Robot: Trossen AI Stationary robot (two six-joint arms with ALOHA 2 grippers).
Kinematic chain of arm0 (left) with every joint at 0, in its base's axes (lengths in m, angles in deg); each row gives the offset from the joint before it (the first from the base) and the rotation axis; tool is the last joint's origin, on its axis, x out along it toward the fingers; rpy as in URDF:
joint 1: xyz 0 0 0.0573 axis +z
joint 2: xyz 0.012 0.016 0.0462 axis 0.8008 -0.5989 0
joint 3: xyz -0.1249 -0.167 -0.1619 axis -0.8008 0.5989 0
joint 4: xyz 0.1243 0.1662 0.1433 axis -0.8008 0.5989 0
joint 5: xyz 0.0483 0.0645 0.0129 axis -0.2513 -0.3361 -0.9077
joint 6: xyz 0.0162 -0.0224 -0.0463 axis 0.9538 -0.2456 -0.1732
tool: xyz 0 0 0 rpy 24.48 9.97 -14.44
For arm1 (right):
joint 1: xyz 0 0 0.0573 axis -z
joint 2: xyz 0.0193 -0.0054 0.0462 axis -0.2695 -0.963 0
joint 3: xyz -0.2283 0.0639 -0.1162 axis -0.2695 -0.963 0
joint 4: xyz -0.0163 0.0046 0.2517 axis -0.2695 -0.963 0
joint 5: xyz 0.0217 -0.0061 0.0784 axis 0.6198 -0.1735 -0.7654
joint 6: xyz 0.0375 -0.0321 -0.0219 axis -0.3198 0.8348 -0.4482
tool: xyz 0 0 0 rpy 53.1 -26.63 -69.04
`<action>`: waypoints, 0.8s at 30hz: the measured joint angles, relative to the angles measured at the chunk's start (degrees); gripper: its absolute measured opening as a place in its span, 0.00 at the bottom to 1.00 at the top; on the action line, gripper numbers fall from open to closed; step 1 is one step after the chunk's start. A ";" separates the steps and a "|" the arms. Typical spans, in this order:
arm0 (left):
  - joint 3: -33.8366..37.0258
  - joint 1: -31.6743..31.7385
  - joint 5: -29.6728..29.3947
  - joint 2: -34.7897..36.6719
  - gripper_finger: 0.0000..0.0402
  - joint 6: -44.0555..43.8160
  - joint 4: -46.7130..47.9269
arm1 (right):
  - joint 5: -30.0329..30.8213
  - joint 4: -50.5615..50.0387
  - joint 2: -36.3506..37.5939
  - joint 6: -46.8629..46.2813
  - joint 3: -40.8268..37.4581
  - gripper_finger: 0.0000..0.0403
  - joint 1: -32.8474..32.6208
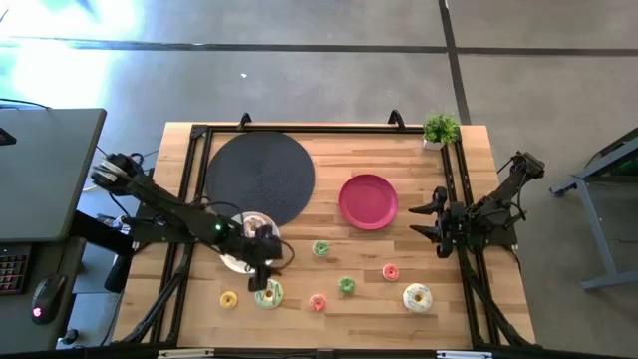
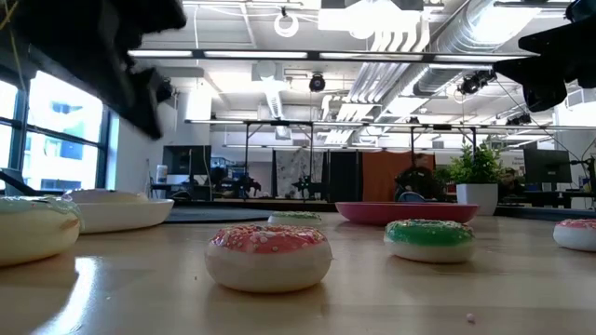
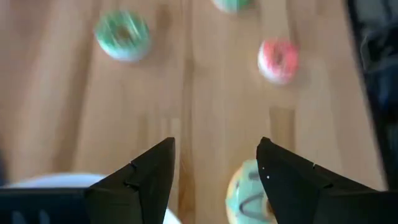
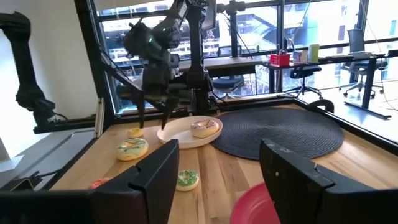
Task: Pick & Place donuts
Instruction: Put the big light green donut on the white plate
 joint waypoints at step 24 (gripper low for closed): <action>0.00 -7.01 0.78 -10.55 0.24 -0.99 -0.95 | 1.75 -0.98 -0.37 -1.80 0.02 0.53 0.00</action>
